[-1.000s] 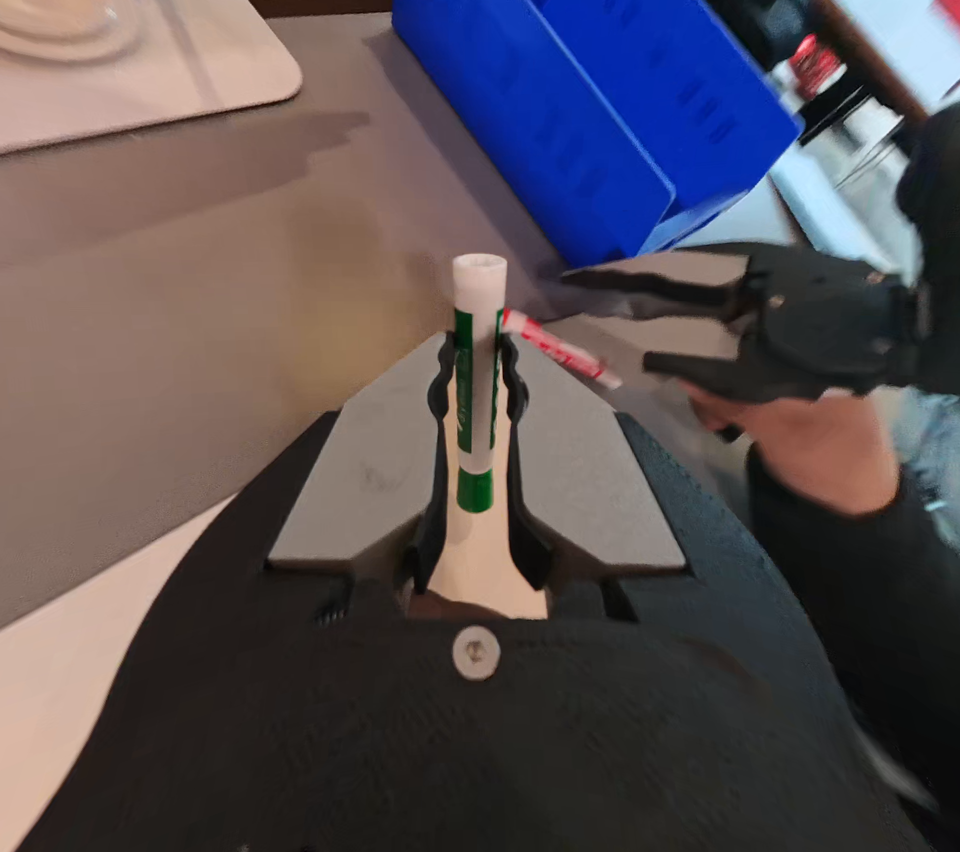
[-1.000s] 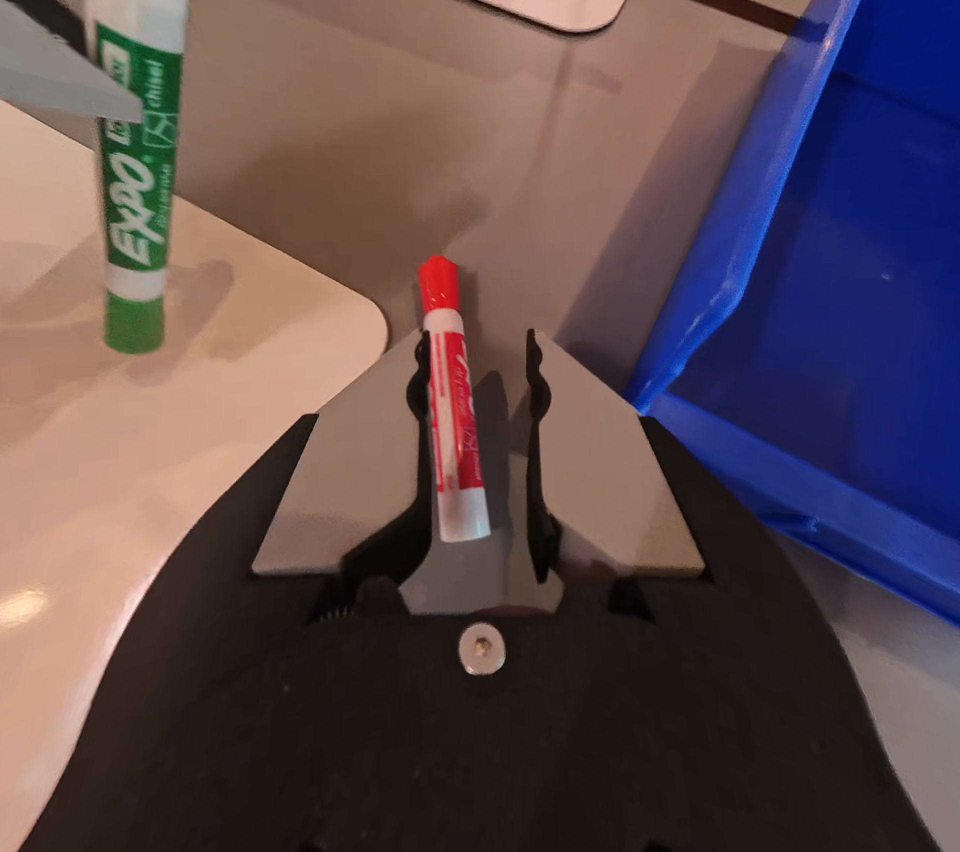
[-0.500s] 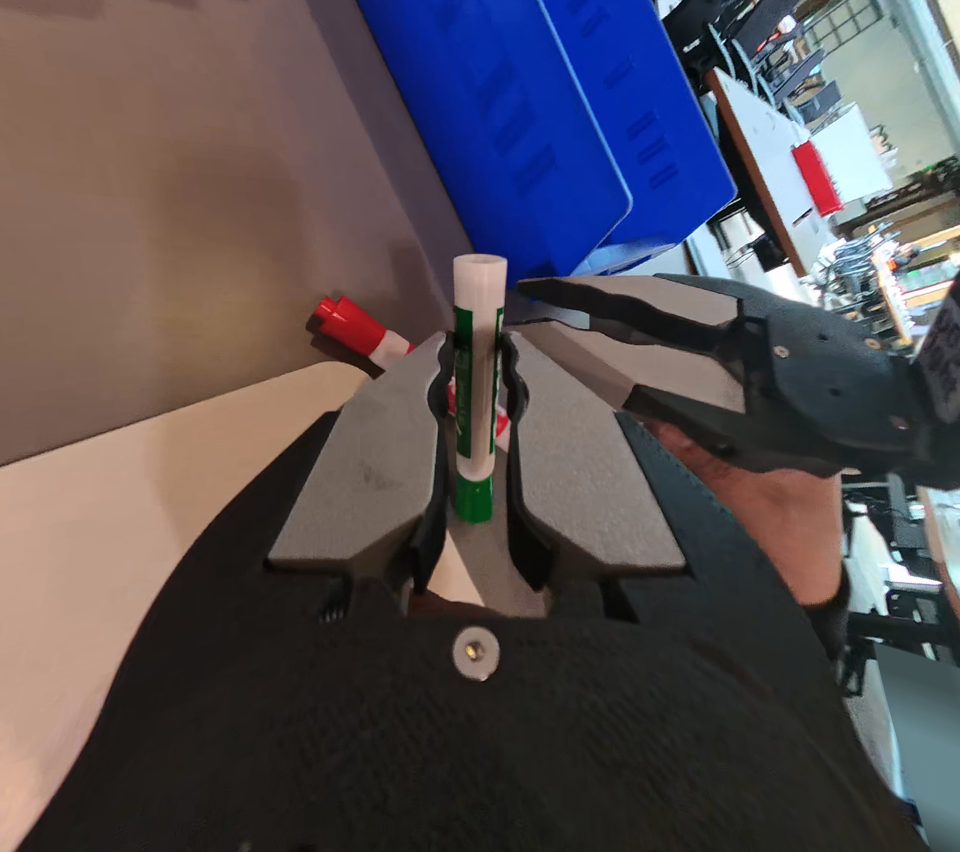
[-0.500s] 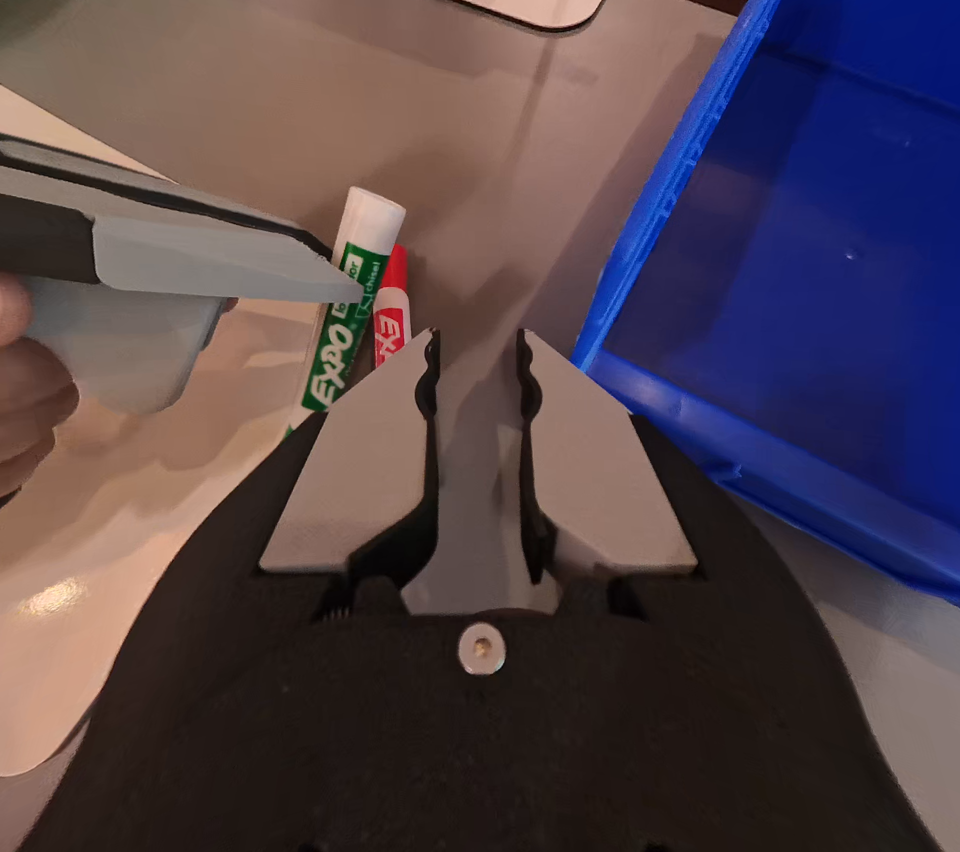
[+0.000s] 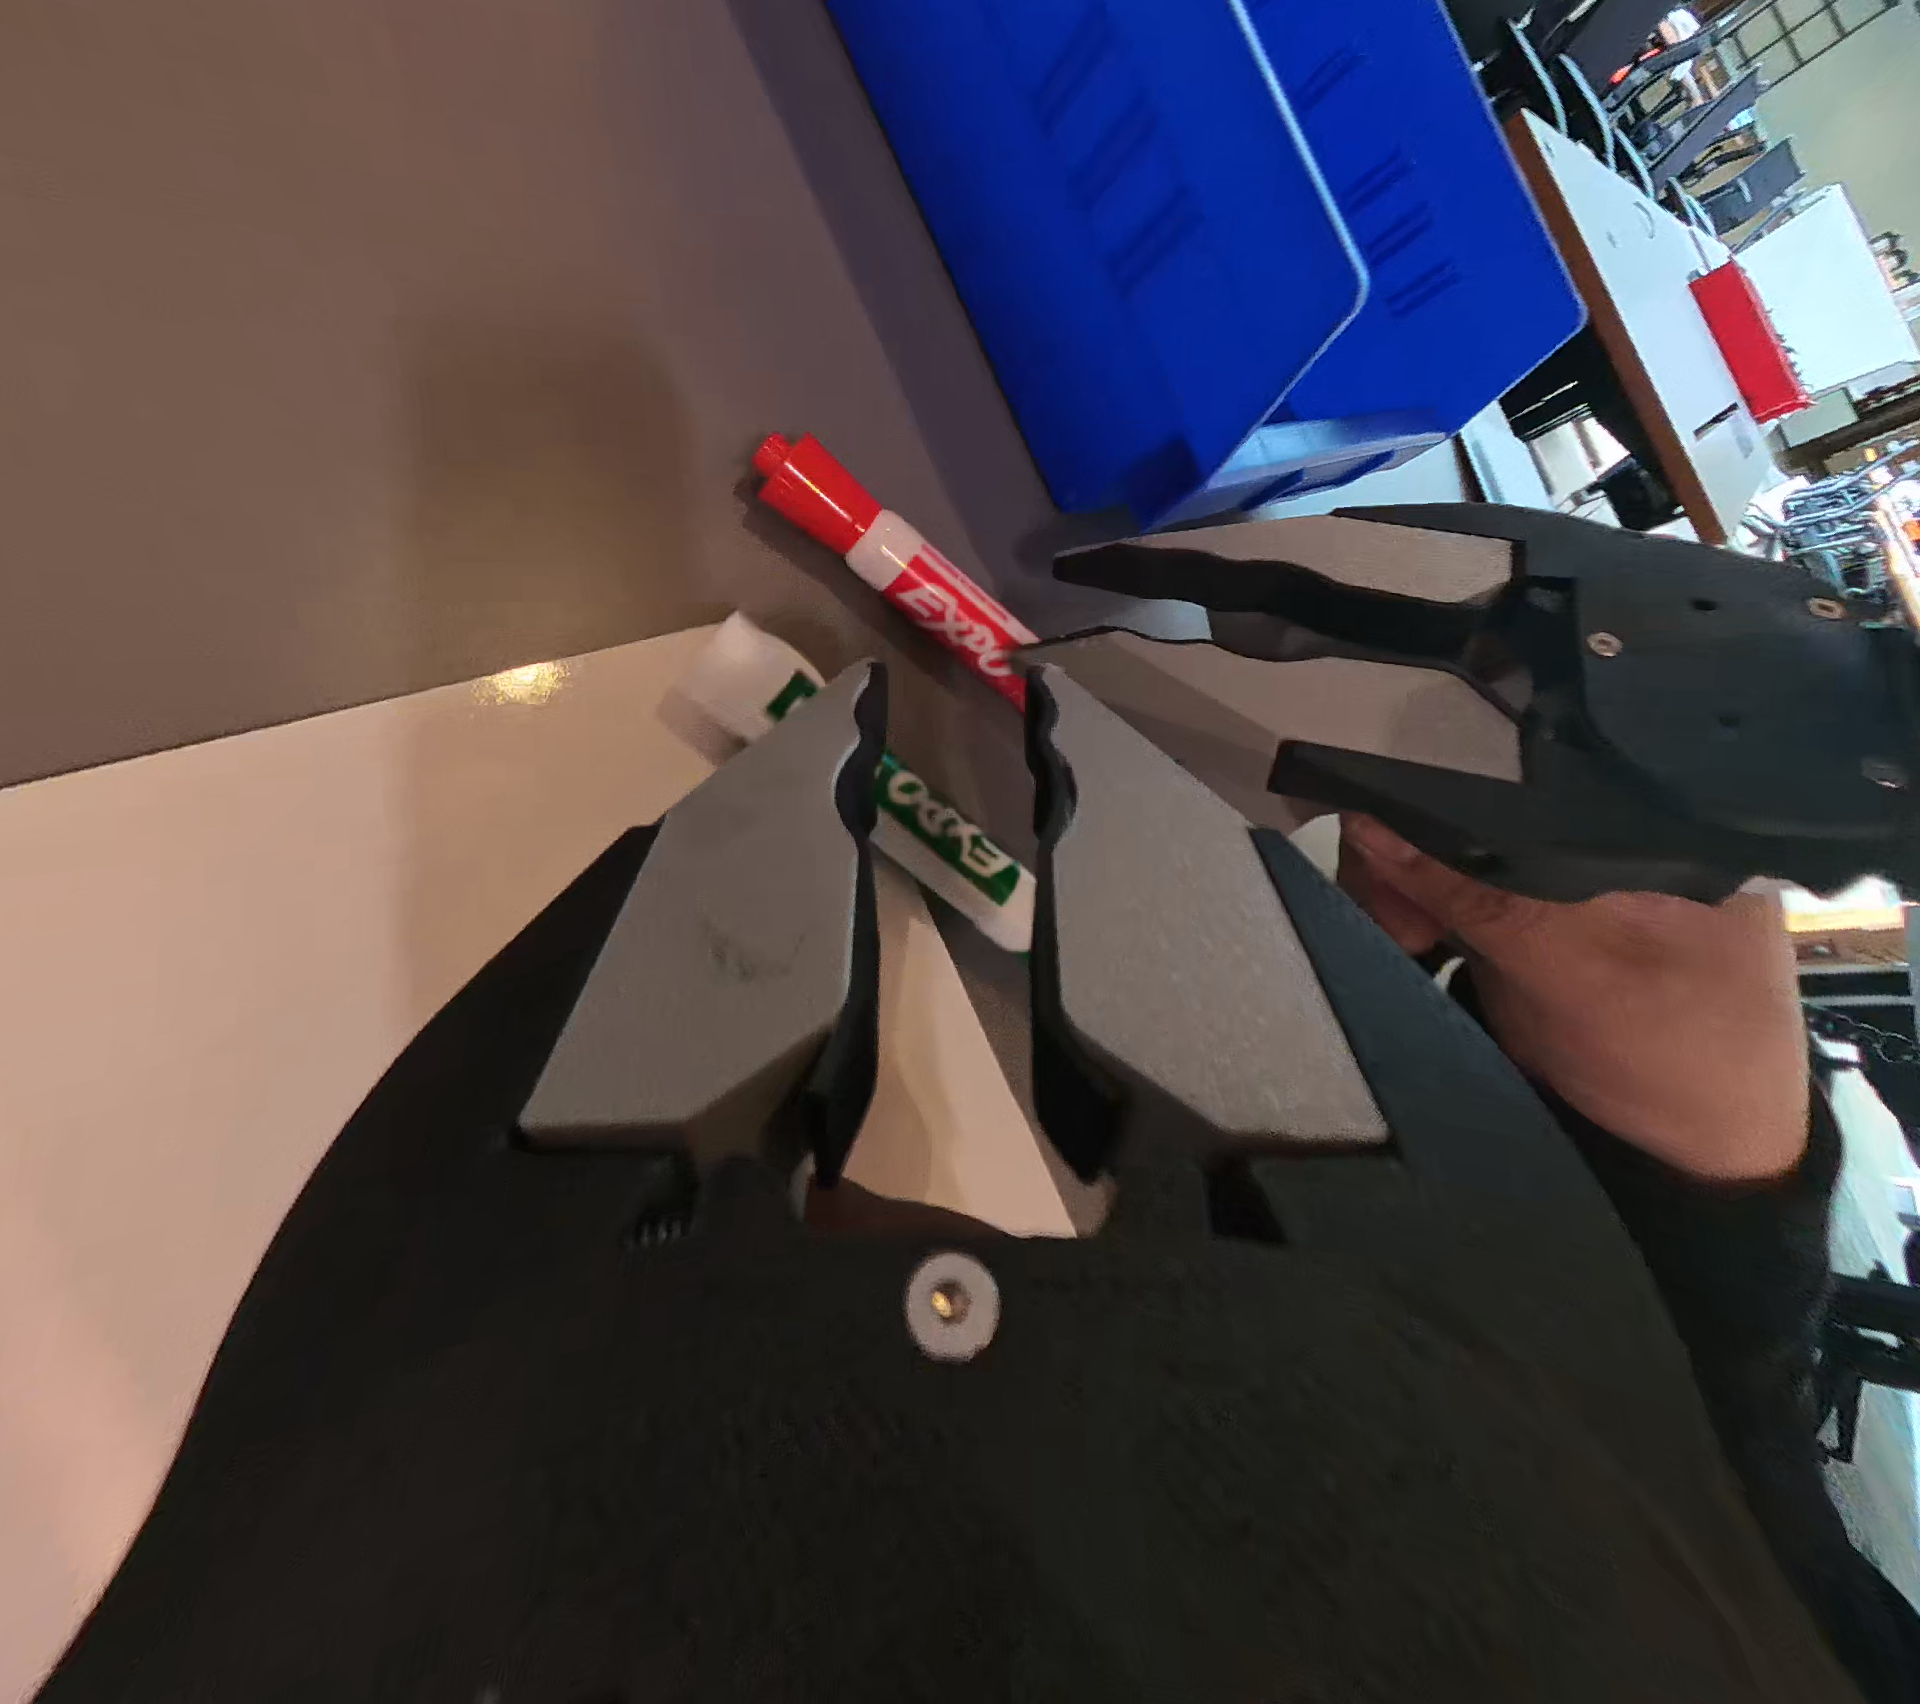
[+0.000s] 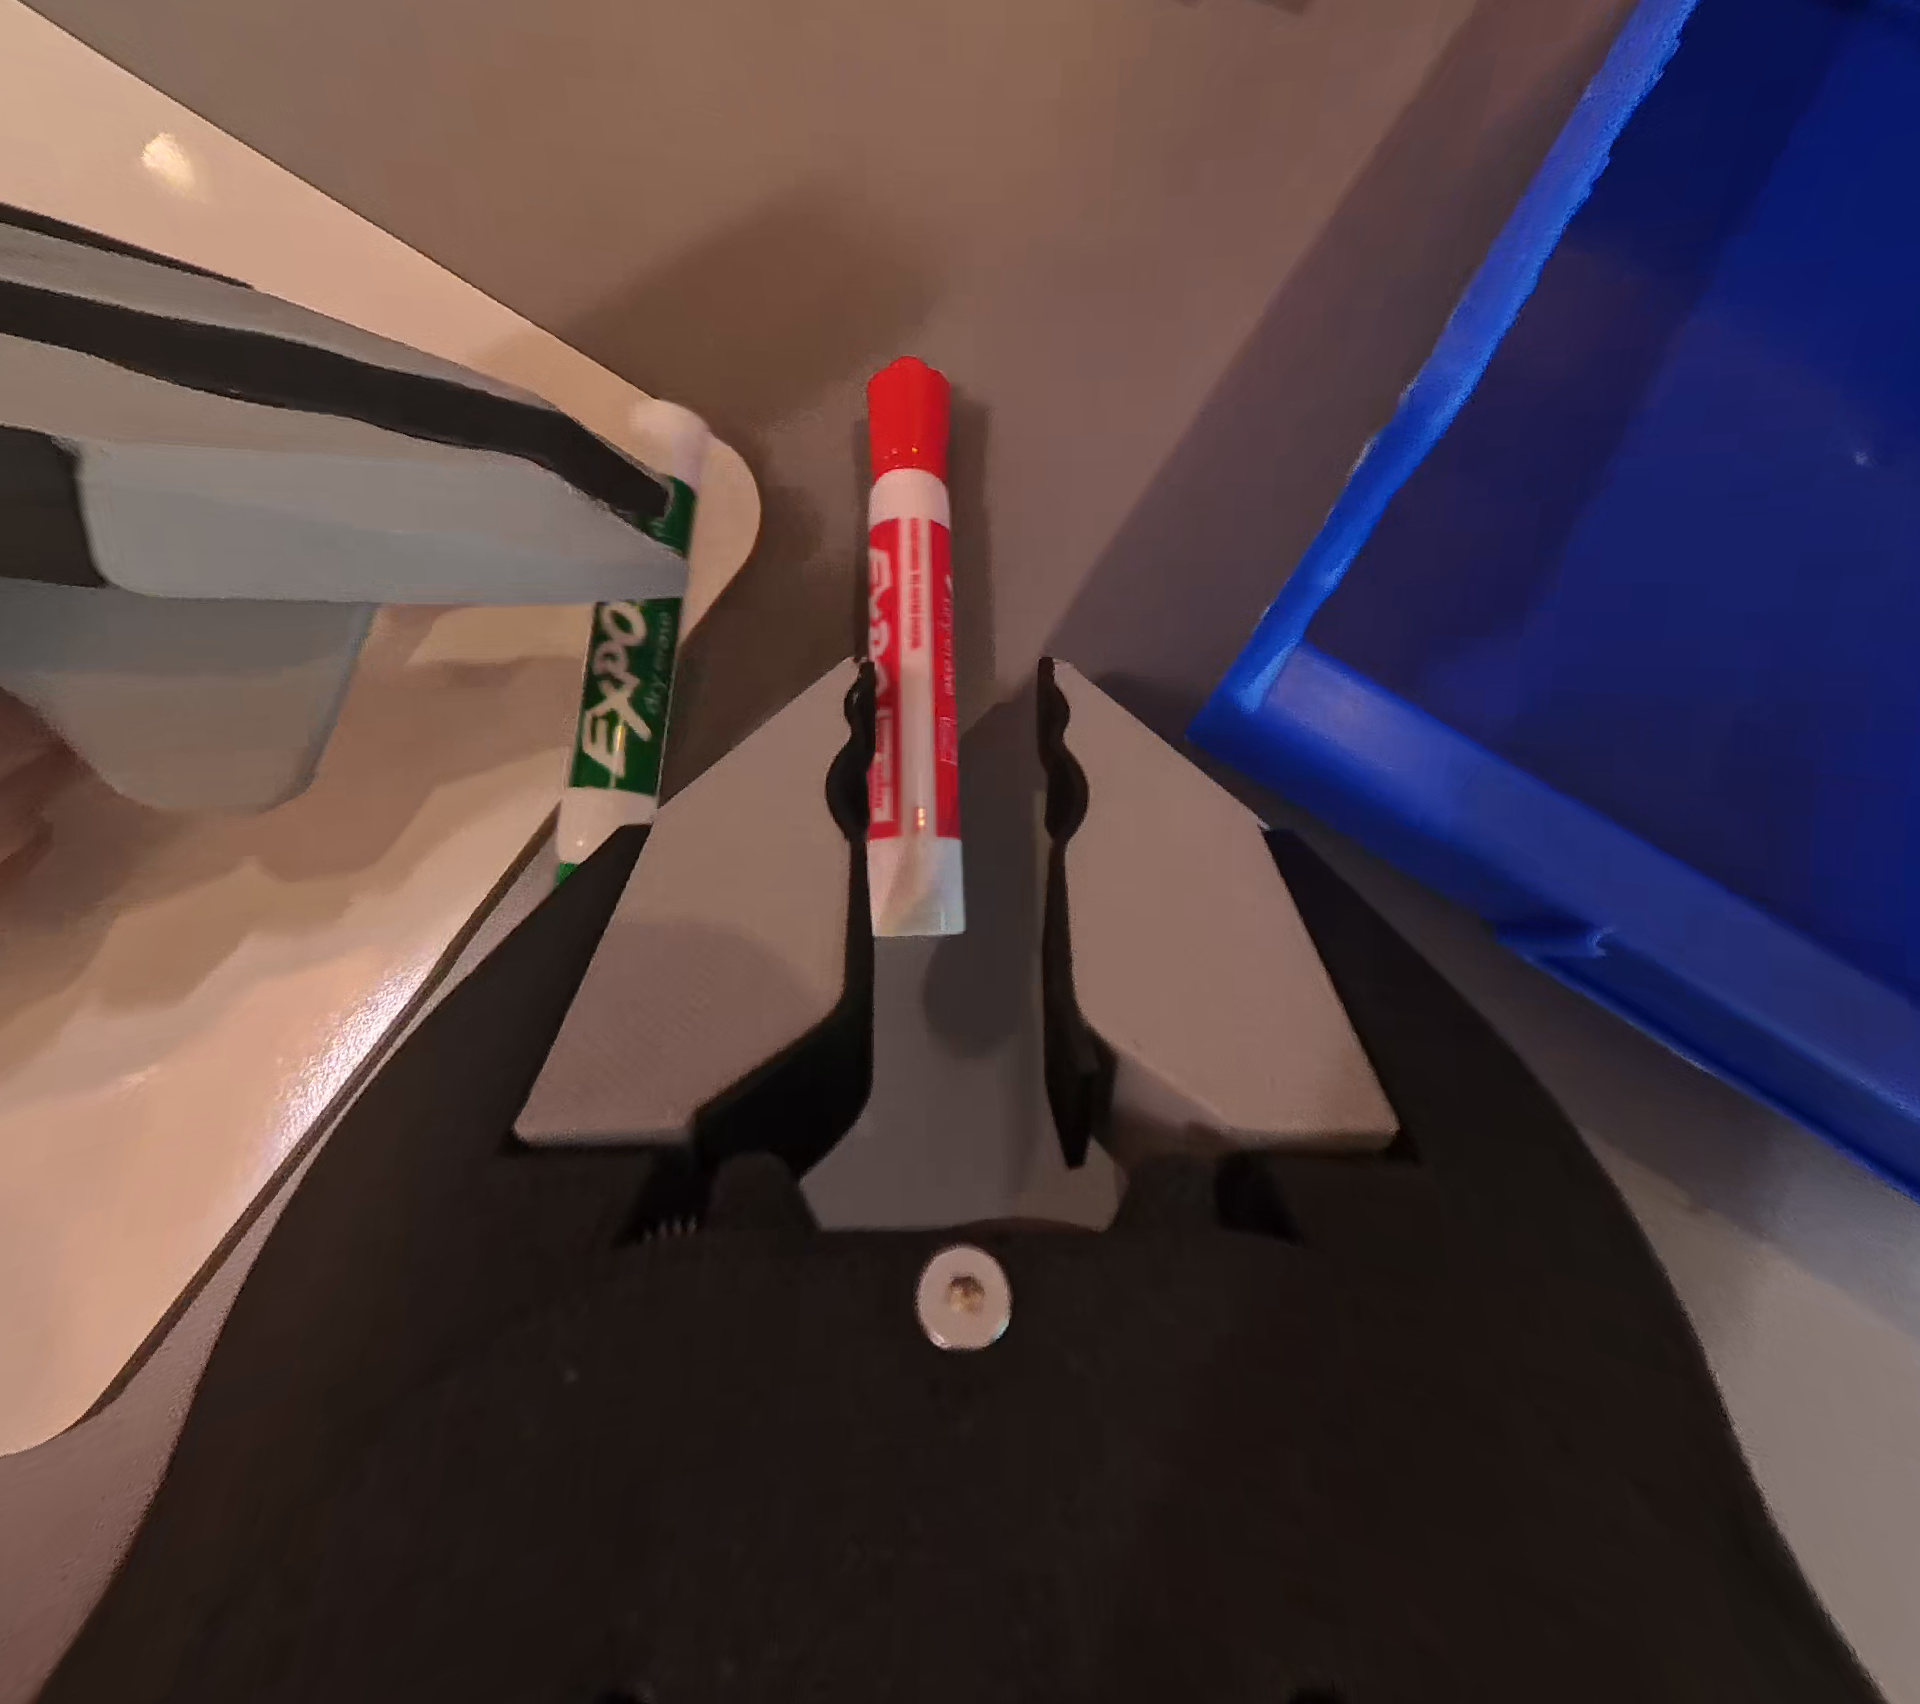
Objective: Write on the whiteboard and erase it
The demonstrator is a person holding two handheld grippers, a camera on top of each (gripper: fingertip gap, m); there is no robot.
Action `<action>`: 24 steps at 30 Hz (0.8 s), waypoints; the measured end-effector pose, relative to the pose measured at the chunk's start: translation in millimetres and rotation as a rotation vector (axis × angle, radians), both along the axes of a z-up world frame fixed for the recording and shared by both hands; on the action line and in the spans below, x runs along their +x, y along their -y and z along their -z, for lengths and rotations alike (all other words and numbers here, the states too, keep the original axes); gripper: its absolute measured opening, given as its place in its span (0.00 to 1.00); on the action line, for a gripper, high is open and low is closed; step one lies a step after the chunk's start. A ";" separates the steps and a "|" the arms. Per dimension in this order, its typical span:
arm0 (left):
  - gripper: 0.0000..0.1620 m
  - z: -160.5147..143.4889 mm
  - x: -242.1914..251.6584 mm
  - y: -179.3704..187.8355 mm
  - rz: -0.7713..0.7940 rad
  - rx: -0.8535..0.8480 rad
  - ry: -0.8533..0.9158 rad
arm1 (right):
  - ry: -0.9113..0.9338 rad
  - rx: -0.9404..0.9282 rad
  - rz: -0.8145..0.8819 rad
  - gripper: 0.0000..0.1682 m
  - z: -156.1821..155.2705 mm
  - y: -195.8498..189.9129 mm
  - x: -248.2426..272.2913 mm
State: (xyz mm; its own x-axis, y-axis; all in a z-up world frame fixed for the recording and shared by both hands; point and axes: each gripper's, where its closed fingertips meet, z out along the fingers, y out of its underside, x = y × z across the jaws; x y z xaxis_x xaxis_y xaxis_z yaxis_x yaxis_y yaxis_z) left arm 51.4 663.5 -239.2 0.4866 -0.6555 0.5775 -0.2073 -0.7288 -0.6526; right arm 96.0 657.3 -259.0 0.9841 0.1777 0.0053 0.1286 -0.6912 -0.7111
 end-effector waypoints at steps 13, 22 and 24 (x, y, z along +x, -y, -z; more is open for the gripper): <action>0.15 -19.6 -59.6 -19.3 0.093 0.298 -0.139 | -0.114 0.059 -0.246 0.15 -15.2 9.5 -45.7; 0.15 -14.0 -107.1 -26.8 0.128 0.337 -0.177 | 0.105 -0.009 -0.388 0.11 13.5 6.5 -66.2; 0.15 -11.6 -114.6 -25.6 0.138 0.350 -0.188 | 0.069 -0.024 -0.408 0.09 14.3 6.7 -72.2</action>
